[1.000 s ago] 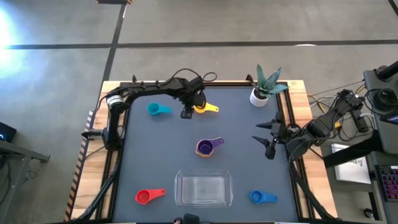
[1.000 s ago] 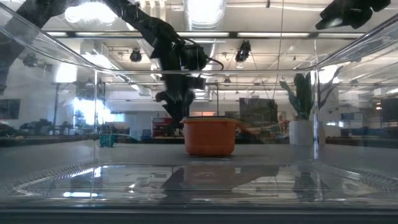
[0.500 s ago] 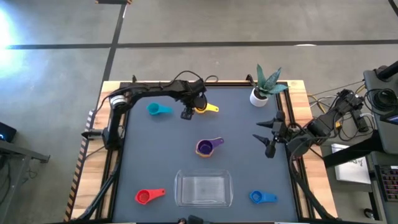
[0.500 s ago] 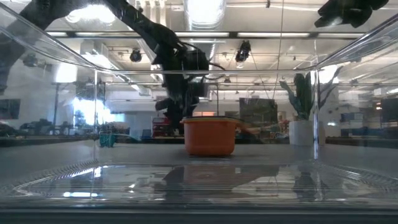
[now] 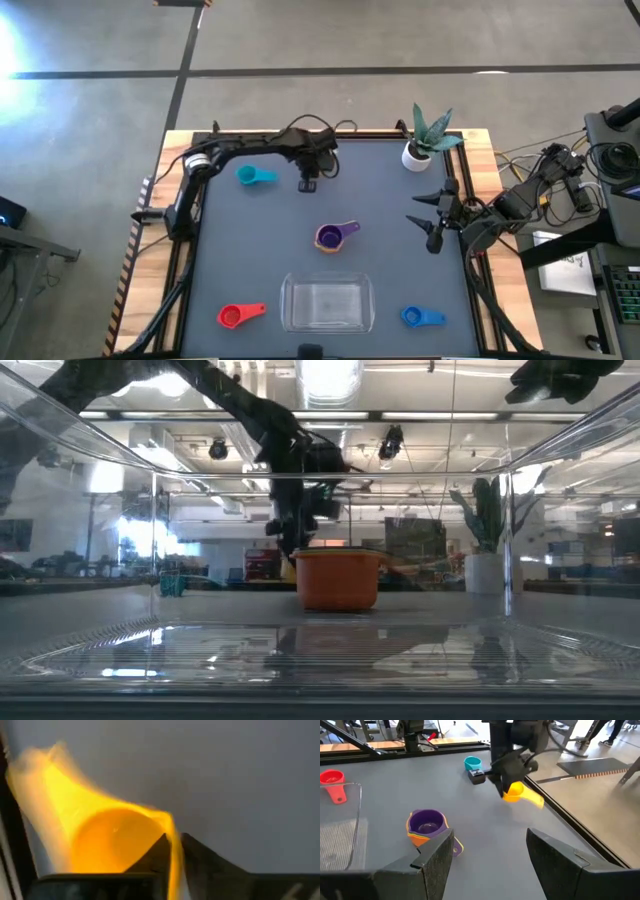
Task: Nest measuring cups in basket
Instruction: Stack the yellow measuring cup on the violet measuring cup
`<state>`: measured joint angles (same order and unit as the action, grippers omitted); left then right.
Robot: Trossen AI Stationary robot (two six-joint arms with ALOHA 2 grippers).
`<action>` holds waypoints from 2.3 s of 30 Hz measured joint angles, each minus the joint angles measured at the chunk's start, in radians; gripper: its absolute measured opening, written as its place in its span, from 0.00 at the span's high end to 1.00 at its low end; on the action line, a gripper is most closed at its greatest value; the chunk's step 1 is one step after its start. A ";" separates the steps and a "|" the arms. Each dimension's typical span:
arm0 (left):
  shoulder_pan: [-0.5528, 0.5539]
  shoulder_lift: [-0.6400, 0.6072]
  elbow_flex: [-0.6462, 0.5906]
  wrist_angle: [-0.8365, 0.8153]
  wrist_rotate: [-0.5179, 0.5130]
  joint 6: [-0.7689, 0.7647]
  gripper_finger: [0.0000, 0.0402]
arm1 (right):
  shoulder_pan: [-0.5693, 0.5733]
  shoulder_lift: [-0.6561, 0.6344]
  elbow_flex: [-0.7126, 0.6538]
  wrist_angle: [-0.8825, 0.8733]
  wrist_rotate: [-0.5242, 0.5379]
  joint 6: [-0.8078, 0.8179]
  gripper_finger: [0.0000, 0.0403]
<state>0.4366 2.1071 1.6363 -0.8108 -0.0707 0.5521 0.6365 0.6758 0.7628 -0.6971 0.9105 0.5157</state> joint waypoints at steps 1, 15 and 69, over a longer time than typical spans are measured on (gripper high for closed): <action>0.000 0.000 0.023 -0.024 0.000 -0.030 0.97 | 0.000 0.000 0.000 0.000 0.003 0.000 0.41; -0.303 -0.025 0.350 -0.355 0.005 -0.449 1.00 | 0.000 0.000 -0.010 0.000 0.006 0.068 0.41; -0.569 -0.221 -0.272 0.253 0.079 -0.421 0.87 | 0.001 0.001 -0.114 0.089 -0.046 0.241 0.41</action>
<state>-0.1322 1.8862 1.3647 -0.5582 0.0086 0.1308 0.6373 0.6769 0.6487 -0.6082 0.8646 0.7566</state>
